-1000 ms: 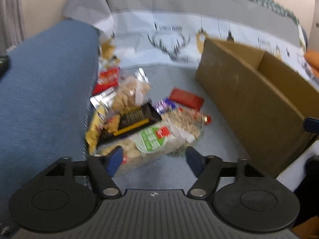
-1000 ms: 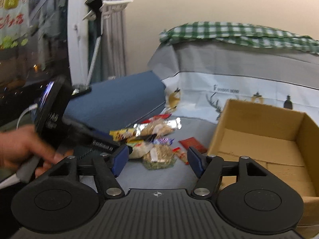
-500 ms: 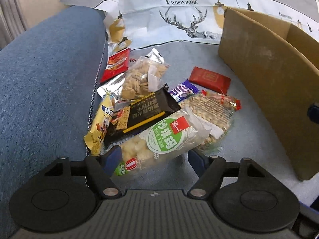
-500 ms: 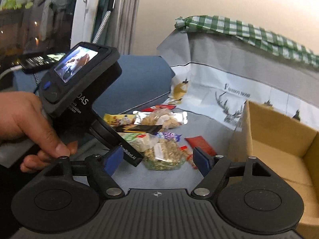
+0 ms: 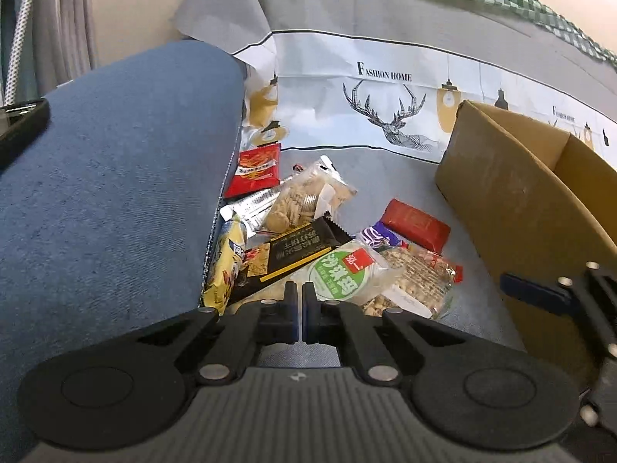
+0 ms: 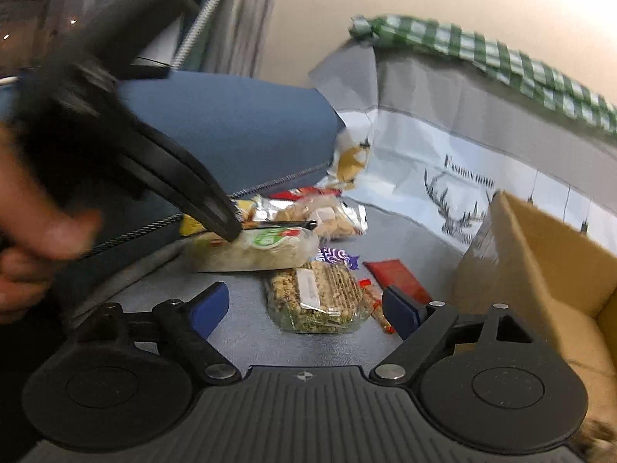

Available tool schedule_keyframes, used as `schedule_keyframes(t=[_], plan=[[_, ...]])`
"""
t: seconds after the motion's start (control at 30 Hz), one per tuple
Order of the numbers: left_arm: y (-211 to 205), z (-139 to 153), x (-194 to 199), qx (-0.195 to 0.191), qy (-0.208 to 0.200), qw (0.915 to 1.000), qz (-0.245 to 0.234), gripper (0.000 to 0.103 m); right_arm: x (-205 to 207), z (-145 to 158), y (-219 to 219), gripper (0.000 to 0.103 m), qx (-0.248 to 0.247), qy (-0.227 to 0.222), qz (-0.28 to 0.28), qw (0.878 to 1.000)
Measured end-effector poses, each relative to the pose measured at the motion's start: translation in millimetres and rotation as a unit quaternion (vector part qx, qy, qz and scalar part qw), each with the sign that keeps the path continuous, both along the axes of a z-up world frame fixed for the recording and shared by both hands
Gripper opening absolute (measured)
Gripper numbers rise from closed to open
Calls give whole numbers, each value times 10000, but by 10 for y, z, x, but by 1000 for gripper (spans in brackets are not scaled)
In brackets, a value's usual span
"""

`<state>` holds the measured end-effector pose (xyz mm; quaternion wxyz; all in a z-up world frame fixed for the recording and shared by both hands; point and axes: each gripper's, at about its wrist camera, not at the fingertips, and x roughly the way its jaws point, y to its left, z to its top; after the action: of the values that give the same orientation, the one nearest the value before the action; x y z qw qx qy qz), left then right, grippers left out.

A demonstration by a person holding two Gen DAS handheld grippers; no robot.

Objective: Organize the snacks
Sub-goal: 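Move both tools toward the snack pile beside the box, then grasp the green-labelled peanut bar with left tool while right tool grasps round nut bag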

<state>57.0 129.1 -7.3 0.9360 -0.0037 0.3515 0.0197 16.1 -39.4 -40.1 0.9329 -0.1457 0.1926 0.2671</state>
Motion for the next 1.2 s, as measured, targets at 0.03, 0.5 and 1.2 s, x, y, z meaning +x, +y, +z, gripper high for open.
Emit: schedule_keyframes(t=[0.03, 0.5, 1.2], plan=[[-7, 2, 6, 10, 13, 10000, 0, 1, 74, -28, 17, 90, 50, 72, -65, 9999], [-21, -30, 19, 52, 90, 9997, -215, 48, 786, -253, 74, 76, 603, 1057, -32, 9926], [46, 59, -84, -441, 26, 9984, -356, 59, -366, 313, -222, 76, -377, 1191, 232, 9919]])
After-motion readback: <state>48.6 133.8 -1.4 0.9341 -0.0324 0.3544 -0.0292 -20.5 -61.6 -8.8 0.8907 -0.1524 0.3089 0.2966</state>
